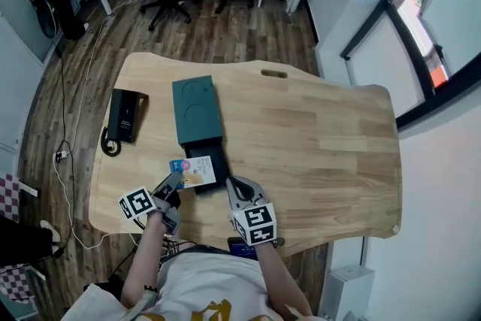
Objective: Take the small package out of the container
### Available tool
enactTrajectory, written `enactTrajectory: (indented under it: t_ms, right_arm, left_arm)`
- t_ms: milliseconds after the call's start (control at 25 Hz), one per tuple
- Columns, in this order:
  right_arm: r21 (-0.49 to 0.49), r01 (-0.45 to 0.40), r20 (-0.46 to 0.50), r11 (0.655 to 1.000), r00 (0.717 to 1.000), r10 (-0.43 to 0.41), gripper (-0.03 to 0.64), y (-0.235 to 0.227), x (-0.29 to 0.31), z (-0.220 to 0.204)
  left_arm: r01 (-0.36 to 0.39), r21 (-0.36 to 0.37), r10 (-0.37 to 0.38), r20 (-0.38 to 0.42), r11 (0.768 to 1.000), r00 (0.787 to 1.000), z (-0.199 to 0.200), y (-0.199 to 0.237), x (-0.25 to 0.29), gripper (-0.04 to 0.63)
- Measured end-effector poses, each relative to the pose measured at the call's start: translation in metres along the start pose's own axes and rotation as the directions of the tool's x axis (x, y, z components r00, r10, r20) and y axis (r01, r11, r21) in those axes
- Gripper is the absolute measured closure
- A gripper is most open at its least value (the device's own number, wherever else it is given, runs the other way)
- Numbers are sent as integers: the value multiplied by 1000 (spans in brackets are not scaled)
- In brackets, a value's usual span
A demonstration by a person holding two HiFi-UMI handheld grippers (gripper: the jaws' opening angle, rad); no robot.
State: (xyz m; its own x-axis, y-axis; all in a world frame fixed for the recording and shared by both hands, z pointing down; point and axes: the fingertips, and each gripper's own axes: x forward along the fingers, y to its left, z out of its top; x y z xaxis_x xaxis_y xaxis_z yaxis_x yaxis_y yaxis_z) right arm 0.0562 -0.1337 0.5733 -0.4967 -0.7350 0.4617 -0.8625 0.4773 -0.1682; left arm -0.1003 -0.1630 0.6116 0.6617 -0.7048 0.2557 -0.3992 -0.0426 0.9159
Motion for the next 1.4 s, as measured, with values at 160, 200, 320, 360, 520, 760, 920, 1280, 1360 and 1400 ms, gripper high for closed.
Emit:
enactTrajectory:
  t_ms: [160,200,320,360,520,760,920,1280,1360,1400]
  right_arm:
    - [-3,32,14,999,999,-32,614,-6,-12,2]
    - [-4,40,17,999,999,-40,614,-7,-14,3]
    - [-5,63,36,998,997,-63,614,-11,-22,7]
    - [-7,70,44,998,997,-70,614,-12,-24,9]
    - [-11,87,69,996,994,-86,614,-12,-35,17]
    - [-20,97,98,995,991,-95,614,-13,-48,24]
    - [-16,95,111,995,989,-93,614,-11,-52,26]
    - [-37,97,135,995,987,-91,614,-2,-63,32]
    - [-35,106,141,994,985,-100,614,-5,-65,32]
    - [-35,109,142,993,984,-103,614,-6,-66,33]
  left_arm:
    - [51,-33,-50,11,998,999,-1,-15,6,498]
    - [64,-40,-63,17,997,998,-1,-19,6,497]
    - [85,-41,-83,34,996,996,1,-33,5,499]
    - [88,-39,-86,40,995,995,2,-37,3,499]
    - [110,-37,-109,33,993,993,1,-38,-2,497]
    - [154,-53,-151,45,987,987,0,-61,-13,499]
    - [177,-65,-174,60,982,983,2,-68,-24,497]
    - [242,-80,-238,62,967,969,4,-91,-40,499]
    - [248,-79,-244,57,965,968,3,-93,-40,499]
    - [253,-85,-249,58,964,967,3,-94,-41,498]
